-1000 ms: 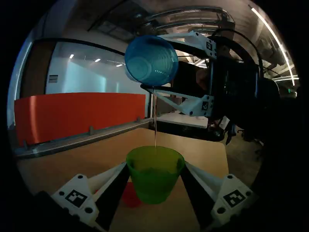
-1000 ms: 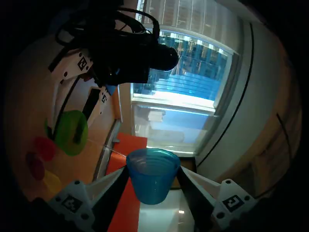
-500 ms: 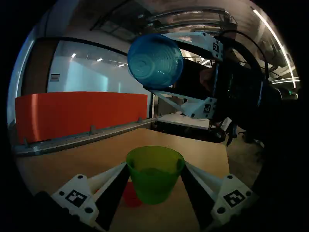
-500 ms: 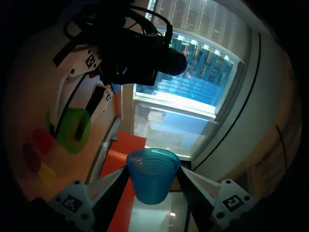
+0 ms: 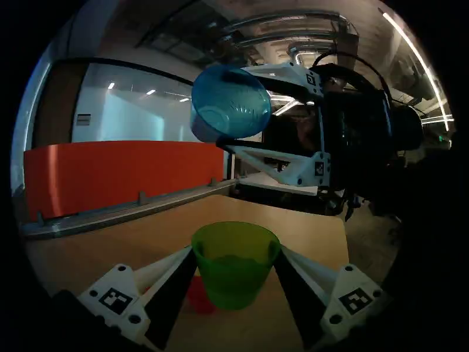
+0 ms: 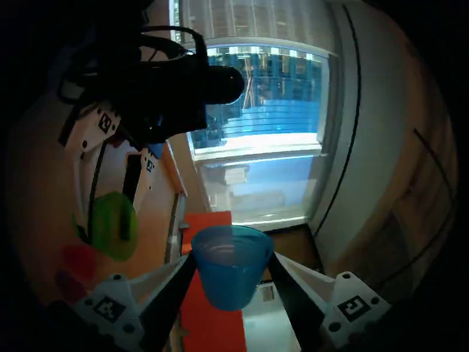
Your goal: Pour water
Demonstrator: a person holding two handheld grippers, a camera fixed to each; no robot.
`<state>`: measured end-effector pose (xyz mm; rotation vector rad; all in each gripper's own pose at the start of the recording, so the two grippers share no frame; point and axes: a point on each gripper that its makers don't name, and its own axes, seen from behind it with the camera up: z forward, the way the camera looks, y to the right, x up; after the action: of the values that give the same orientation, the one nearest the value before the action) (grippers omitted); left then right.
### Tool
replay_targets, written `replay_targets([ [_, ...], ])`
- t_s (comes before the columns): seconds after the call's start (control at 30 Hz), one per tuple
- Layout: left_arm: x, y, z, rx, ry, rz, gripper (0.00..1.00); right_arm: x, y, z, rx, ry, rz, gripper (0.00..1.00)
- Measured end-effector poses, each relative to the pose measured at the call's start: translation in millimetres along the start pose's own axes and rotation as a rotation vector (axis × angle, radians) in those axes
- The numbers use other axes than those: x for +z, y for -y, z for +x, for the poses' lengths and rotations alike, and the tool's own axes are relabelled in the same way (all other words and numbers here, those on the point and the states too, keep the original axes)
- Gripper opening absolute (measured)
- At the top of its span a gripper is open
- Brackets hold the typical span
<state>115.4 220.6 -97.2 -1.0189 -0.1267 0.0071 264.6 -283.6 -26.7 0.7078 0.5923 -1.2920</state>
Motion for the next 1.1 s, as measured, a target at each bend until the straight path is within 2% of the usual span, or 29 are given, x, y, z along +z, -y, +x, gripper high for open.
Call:
replay_targets([
  [0.37, -2.9, 7.4, 2, 0.017, -0.006, 0.024, 0.86, -12.1, 1, -16, 0.441, 0.010, -0.026, 0.89],
  [0.7, -1.4, 10.3, 4, 0.035, -0.003, 0.041, 0.86, -21.4, 11, -21, 0.896, 0.026, -0.028, 0.89],
  [0.9, -1.6, 10.6, 6, 0.039, 0.001, 0.045, 0.86, -23.9, 14, -22, 1.096, 0.034, -0.008, 0.89],
  [1.1, -2.7, 14.4, 6, 0.049, 0.010, 0.060, 0.86, -28.8, 15, -21, 1.202, 0.030, 0.005, 0.89],
])
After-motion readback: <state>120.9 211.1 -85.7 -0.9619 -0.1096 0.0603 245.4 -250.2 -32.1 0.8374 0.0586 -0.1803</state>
